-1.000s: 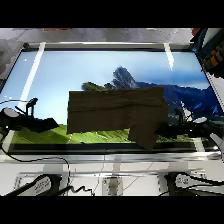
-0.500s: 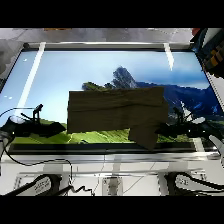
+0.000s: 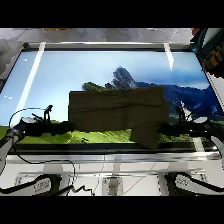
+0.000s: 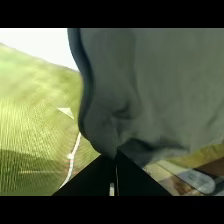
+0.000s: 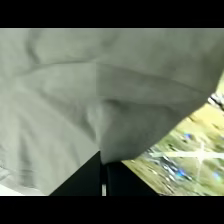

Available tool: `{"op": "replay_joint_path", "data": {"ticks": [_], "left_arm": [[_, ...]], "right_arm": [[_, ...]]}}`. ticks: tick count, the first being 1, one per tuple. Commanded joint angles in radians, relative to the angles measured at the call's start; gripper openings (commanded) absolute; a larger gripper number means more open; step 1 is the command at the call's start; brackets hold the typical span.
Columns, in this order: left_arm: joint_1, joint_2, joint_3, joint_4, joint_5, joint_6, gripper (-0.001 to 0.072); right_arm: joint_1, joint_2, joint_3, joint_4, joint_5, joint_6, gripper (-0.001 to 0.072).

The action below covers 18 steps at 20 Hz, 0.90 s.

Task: Fold the clothes and pants, and hang the long-sleeved shirts on hangers.

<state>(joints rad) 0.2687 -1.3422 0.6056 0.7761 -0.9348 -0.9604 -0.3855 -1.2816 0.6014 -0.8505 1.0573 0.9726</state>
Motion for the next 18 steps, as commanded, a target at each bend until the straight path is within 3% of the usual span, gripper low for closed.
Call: {"op": "replay_joint_path", "data": {"ticks": [1, 5, 9, 11, 14, 18], "left_arm": [[0.009, 0.051, 0.056, -0.021, -0.010, 0.011, 0.0017], [0.062, 0.233, 0.110, -0.016, -0.097, 0.011, 0.0017], [0.095, 0.402, 0.110, 0.051, -0.190, -0.004, 0.0016], [0.094, 0.443, 0.110, 0.045, -0.164, -0.013, 0.0016], [0.071, 0.428, 0.109, -0.014, -0.005, -0.031, 0.0015], [-0.061, 0.280, 0.110, -0.053, 0.249, -0.058, 0.0015]], "right_arm": [[0.001, 0.091, 0.027, 0.013, 0.026, 0.002, 0.0014], [0.001, 0.303, 0.032, 0.013, 0.100, 0.024, 0.0014], [0.001, 0.515, 0.032, 0.023, 0.160, 0.132, 0.0014], [0.001, 0.594, 0.032, 0.064, 0.143, 0.172, 0.0014], [0.034, 0.591, 0.032, 0.096, -0.079, 0.214, 0.0013], [0.223, 0.386, 0.041, 0.094, -0.428, 0.254, 0.0013]]}}
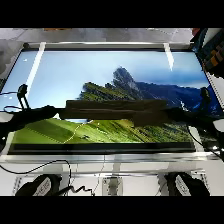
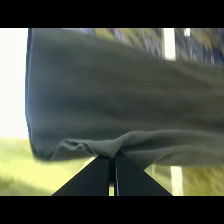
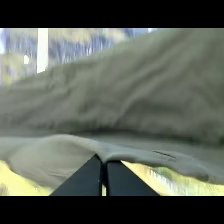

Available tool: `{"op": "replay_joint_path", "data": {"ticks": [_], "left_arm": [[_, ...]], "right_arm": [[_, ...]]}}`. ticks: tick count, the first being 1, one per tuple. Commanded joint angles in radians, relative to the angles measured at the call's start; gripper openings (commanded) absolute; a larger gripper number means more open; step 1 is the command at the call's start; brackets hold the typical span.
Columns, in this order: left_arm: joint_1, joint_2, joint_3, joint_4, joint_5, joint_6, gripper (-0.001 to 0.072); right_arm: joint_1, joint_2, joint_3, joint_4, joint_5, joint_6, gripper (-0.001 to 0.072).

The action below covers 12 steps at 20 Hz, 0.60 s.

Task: Fold the clothes and pants, and hang the long-sleeved shirts on hangers.

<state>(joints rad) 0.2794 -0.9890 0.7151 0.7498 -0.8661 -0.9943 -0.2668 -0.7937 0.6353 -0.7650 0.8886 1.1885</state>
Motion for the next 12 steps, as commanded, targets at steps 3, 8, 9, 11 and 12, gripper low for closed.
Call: {"op": "replay_joint_path", "data": {"ticks": [3, 8, 9, 11, 12], "left_arm": [[-0.158, -0.221, 0.010, -0.100, 0.339, -0.023, 0.0015], [-0.174, -0.383, 0.112, -0.154, 0.395, -0.023, 0.0016], [-0.174, -0.402, 0.134, -0.154, 0.395, -0.023, 0.0017], [-0.174, -0.420, 0.158, -0.153, 0.394, -0.023, 0.0461], [-0.174, -0.418, 0.163, -0.153, 0.391, -0.023, 0.0720]], "right_arm": [[0.157, -0.320, 0.082, 0.008, -0.414, 0.069, 0.0013], [0.140, -0.598, 0.288, 0.002, -0.410, 0.079, 0.0013], [0.140, -0.631, 0.310, 0.002, -0.410, 0.080, 0.0014], [0.141, -0.674, 0.326, 0.001, -0.411, 0.079, 0.0149], [0.141, -0.681, 0.326, -0.003, -0.409, 0.078, 0.0443]]}}
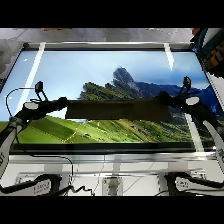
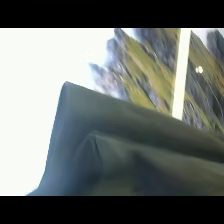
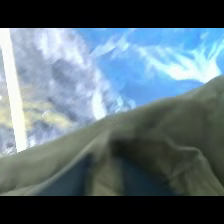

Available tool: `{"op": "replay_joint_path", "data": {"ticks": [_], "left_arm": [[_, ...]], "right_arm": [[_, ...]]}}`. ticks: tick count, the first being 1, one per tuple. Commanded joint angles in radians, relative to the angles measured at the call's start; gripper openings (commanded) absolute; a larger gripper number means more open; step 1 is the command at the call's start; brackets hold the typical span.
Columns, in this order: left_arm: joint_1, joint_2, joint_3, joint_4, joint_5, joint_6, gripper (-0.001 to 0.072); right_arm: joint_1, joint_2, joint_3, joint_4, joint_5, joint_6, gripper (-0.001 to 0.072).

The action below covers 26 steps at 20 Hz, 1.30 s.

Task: Fold the clothes and pants, and hang the long-sleeved shirts on hangers.

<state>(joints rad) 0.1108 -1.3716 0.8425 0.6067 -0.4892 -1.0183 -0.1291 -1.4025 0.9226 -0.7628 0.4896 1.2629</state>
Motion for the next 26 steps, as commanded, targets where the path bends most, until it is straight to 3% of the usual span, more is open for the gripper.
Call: {"op": "replay_joint_path", "data": {"ticks": [1, 4, 8, 10, 17, 19, 21, 22, 24, 25, 26], "left_arm": [[-0.002, -0.034, 0.042, -0.008, 0.003, 0.003, 0.0710], [0.029, -0.014, 0.043, 0.021, -0.036, 0.004, 0.0709], [0.126, -0.029, 0.043, 0.158, -0.261, -0.083, 0.0708], [0.158, -0.060, 0.043, 0.198, -0.354, -0.080, 0.0706], [0.066, -0.204, 0.071, 0.193, -0.359, 0.027, 0.0677], [0.015, -0.211, 0.084, 0.193, -0.329, 0.068, 0.0433], [-0.023, -0.211, 0.116, 0.194, -0.315, 0.085, 0.0123], [-0.029, -0.209, 0.137, 0.194, -0.320, 0.084, 0.0019], [-0.030, -0.187, 0.194, 0.194, -0.362, 0.084, 0.0016], [-0.025, -0.164, 0.226, 0.195, -0.400, 0.084, 0.0016], [-0.020, -0.135, 0.255, 0.195, -0.442, 0.084, 0.0016]], "right_arm": [[0.003, -0.073, 0.039, -0.017, -0.005, 0.004, 0.0570], [0.002, -0.064, 0.039, -0.051, 0.035, 0.004, 0.0569], [0.002, -0.059, 0.039, -0.130, 0.136, 0.004, 0.0569], [0.002, -0.059, 0.039, -0.135, 0.186, 0.002, 0.0568], [0.005, -0.059, 0.043, -0.130, 0.305, -0.011, 0.0553], [0.013, -0.059, 0.058, -0.129, 0.329, -0.077, 0.0551], [0.042, -0.059, 0.090, -0.129, 0.354, -0.103, 0.0551], [0.064, -0.059, 0.111, -0.128, 0.356, -0.103, 0.0550], [0.119, -0.059, 0.156, -0.128, 0.345, -0.103, 0.0527], [0.149, -0.060, 0.174, -0.129, 0.328, -0.103, 0.0367], [0.180, -0.060, 0.188, -0.129, 0.310, -0.103, 0.0128]]}}
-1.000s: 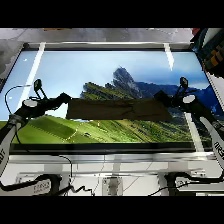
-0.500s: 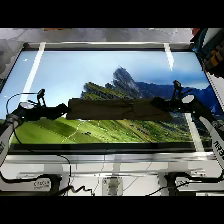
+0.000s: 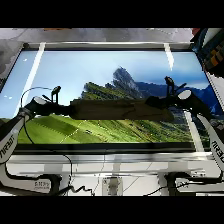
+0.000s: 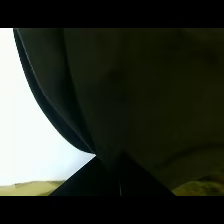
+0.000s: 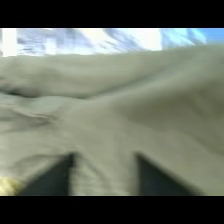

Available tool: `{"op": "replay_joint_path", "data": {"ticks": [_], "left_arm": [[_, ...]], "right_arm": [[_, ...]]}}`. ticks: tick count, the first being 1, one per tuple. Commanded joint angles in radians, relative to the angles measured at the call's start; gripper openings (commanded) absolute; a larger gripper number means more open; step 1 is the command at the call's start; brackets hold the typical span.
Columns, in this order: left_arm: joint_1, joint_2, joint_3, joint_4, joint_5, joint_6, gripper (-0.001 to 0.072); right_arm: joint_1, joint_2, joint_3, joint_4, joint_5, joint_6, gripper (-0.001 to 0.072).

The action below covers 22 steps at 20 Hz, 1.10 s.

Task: Fold the clothes and pants, and hang the long-sleeved shirts on hangers.

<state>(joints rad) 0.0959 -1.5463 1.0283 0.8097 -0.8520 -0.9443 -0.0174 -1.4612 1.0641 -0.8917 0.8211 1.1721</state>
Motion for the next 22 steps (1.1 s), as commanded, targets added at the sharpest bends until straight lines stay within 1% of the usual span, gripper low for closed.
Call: {"op": "replay_joint_path", "data": {"ticks": [1, 3, 4, 7, 9, 12, 14, 16, 19, 21, 22], "left_arm": [[0.000, 0.076, 0.097, -0.009, -0.124, 0.010, 0.0016], [0.006, 0.161, 0.141, -0.008, -0.202, 0.010, 0.0016], [0.006, 0.211, 0.154, -0.009, -0.227, 0.008, 0.0016], [0.005, 0.356, 0.158, -0.009, -0.265, -0.044, 0.0016], [0.005, 0.438, 0.158, -0.009, -0.284, -0.043, 0.0016], [0.005, 0.522, 0.158, -0.010, -0.283, -0.047, 0.0016], [0.005, 0.543, 0.158, -0.010, -0.283, -0.074, 0.0016], [0.005, 0.543, 0.158, -0.010, -0.283, -0.074, 0.0017], [-0.002, 0.535, 0.154, -0.016, -0.282, -0.074, 0.0016], [-0.021, 0.513, 0.152, -0.066, -0.279, -0.074, 0.0016], [-0.041, 0.492, 0.152, -0.116, -0.266, -0.074, 0.0016]], "right_arm": [[0.104, -0.001, 0.056, 0.000, -0.049, -0.011, 0.0015], [0.177, -0.004, 0.068, 0.001, -0.105, 0.008, 0.0014], [0.218, -0.008, 0.068, 0.001, -0.139, 0.041, 0.0014], [0.346, -0.042, 0.068, 0.005, -0.231, 0.150, 0.0013], [0.434, -0.080, 0.079, 0.031, -0.264, 0.192, 0.0012], [0.581, -0.185, 0.185, 0.079, -0.280, 0.210, 0.0012], [0.658, -0.274, 0.301, 0.083, -0.298, 0.275, 0.0012], [0.708, -0.358, 0.416, 0.083, -0.277, 0.330, 0.0012], [0.727, -0.401, 0.495, 0.057, -0.205, 0.337, 0.0012], [0.690, -0.394, 0.515, -0.064, -0.108, 0.337, 0.0012], [0.657, -0.384, 0.518, -0.129, -0.049, 0.338, 0.0013]]}}
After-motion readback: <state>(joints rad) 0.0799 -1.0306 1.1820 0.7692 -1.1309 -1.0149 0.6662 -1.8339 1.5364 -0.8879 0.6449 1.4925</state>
